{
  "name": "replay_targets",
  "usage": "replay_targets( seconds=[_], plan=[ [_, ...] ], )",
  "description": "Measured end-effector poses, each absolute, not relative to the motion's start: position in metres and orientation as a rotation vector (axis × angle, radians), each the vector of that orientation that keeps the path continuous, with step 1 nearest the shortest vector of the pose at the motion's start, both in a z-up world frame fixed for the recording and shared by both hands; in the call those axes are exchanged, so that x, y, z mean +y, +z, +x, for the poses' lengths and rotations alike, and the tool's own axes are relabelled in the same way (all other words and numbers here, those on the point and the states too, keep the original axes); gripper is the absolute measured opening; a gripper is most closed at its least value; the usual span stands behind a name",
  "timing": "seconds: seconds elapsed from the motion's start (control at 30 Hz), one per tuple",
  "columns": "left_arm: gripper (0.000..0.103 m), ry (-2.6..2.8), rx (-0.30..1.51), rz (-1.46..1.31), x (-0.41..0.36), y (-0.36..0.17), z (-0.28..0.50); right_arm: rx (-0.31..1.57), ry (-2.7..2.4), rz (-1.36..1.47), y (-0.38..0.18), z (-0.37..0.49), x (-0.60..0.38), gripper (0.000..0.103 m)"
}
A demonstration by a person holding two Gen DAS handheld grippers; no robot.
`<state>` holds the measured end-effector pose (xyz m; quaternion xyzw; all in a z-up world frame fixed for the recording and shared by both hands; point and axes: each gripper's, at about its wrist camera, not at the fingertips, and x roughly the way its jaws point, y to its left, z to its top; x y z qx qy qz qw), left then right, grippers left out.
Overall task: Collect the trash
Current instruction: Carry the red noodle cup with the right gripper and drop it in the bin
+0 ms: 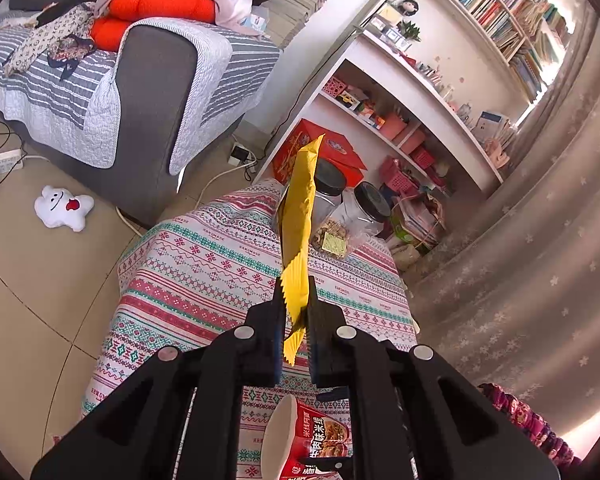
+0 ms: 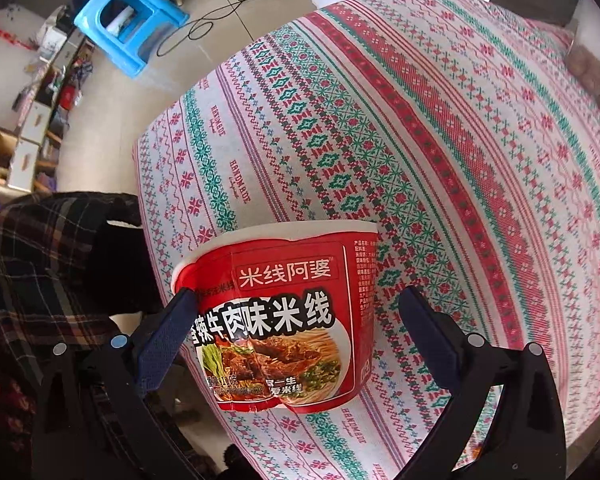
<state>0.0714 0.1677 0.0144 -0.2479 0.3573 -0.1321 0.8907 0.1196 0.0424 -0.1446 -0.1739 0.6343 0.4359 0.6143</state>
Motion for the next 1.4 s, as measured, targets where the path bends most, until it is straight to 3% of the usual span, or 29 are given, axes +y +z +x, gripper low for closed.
replay_targets(
  seconds=[0.2,0.27,0.4,0.57,1.0,1.4],
  plan=[
    [0.009,-0.279,0.75,-0.521,0.167,0.013,0.074,1.585,1.077,-0.188,-0.182,0.117,0.045,0.097],
    [0.009,-0.279,0.749,-0.525,0.167,0.013,0.075,1.54,1.103,-0.204,-0.181,0.103,0.05,0.097],
    [0.009,-0.284,0.744,-0.523,0.165,0.014,0.074,1.529,1.071,-0.098,-0.176,0.103,0.048,0.089],
    [0.009,-0.274,0.737,-0.534,0.166,0.015,0.075,1.383,0.974,-0.066,-0.151,0.113,0.044,0.074],
    [0.009,-0.203,0.737,-0.522,0.152,0.005,0.087,1.008,0.457,0.128,-0.078,0.177,-0.03,0.071],
    [0.009,-0.259,0.656,-0.483,0.101,0.022,0.079,0.681,0.104,0.207,0.004,0.132,-0.109,0.072]
  ],
)
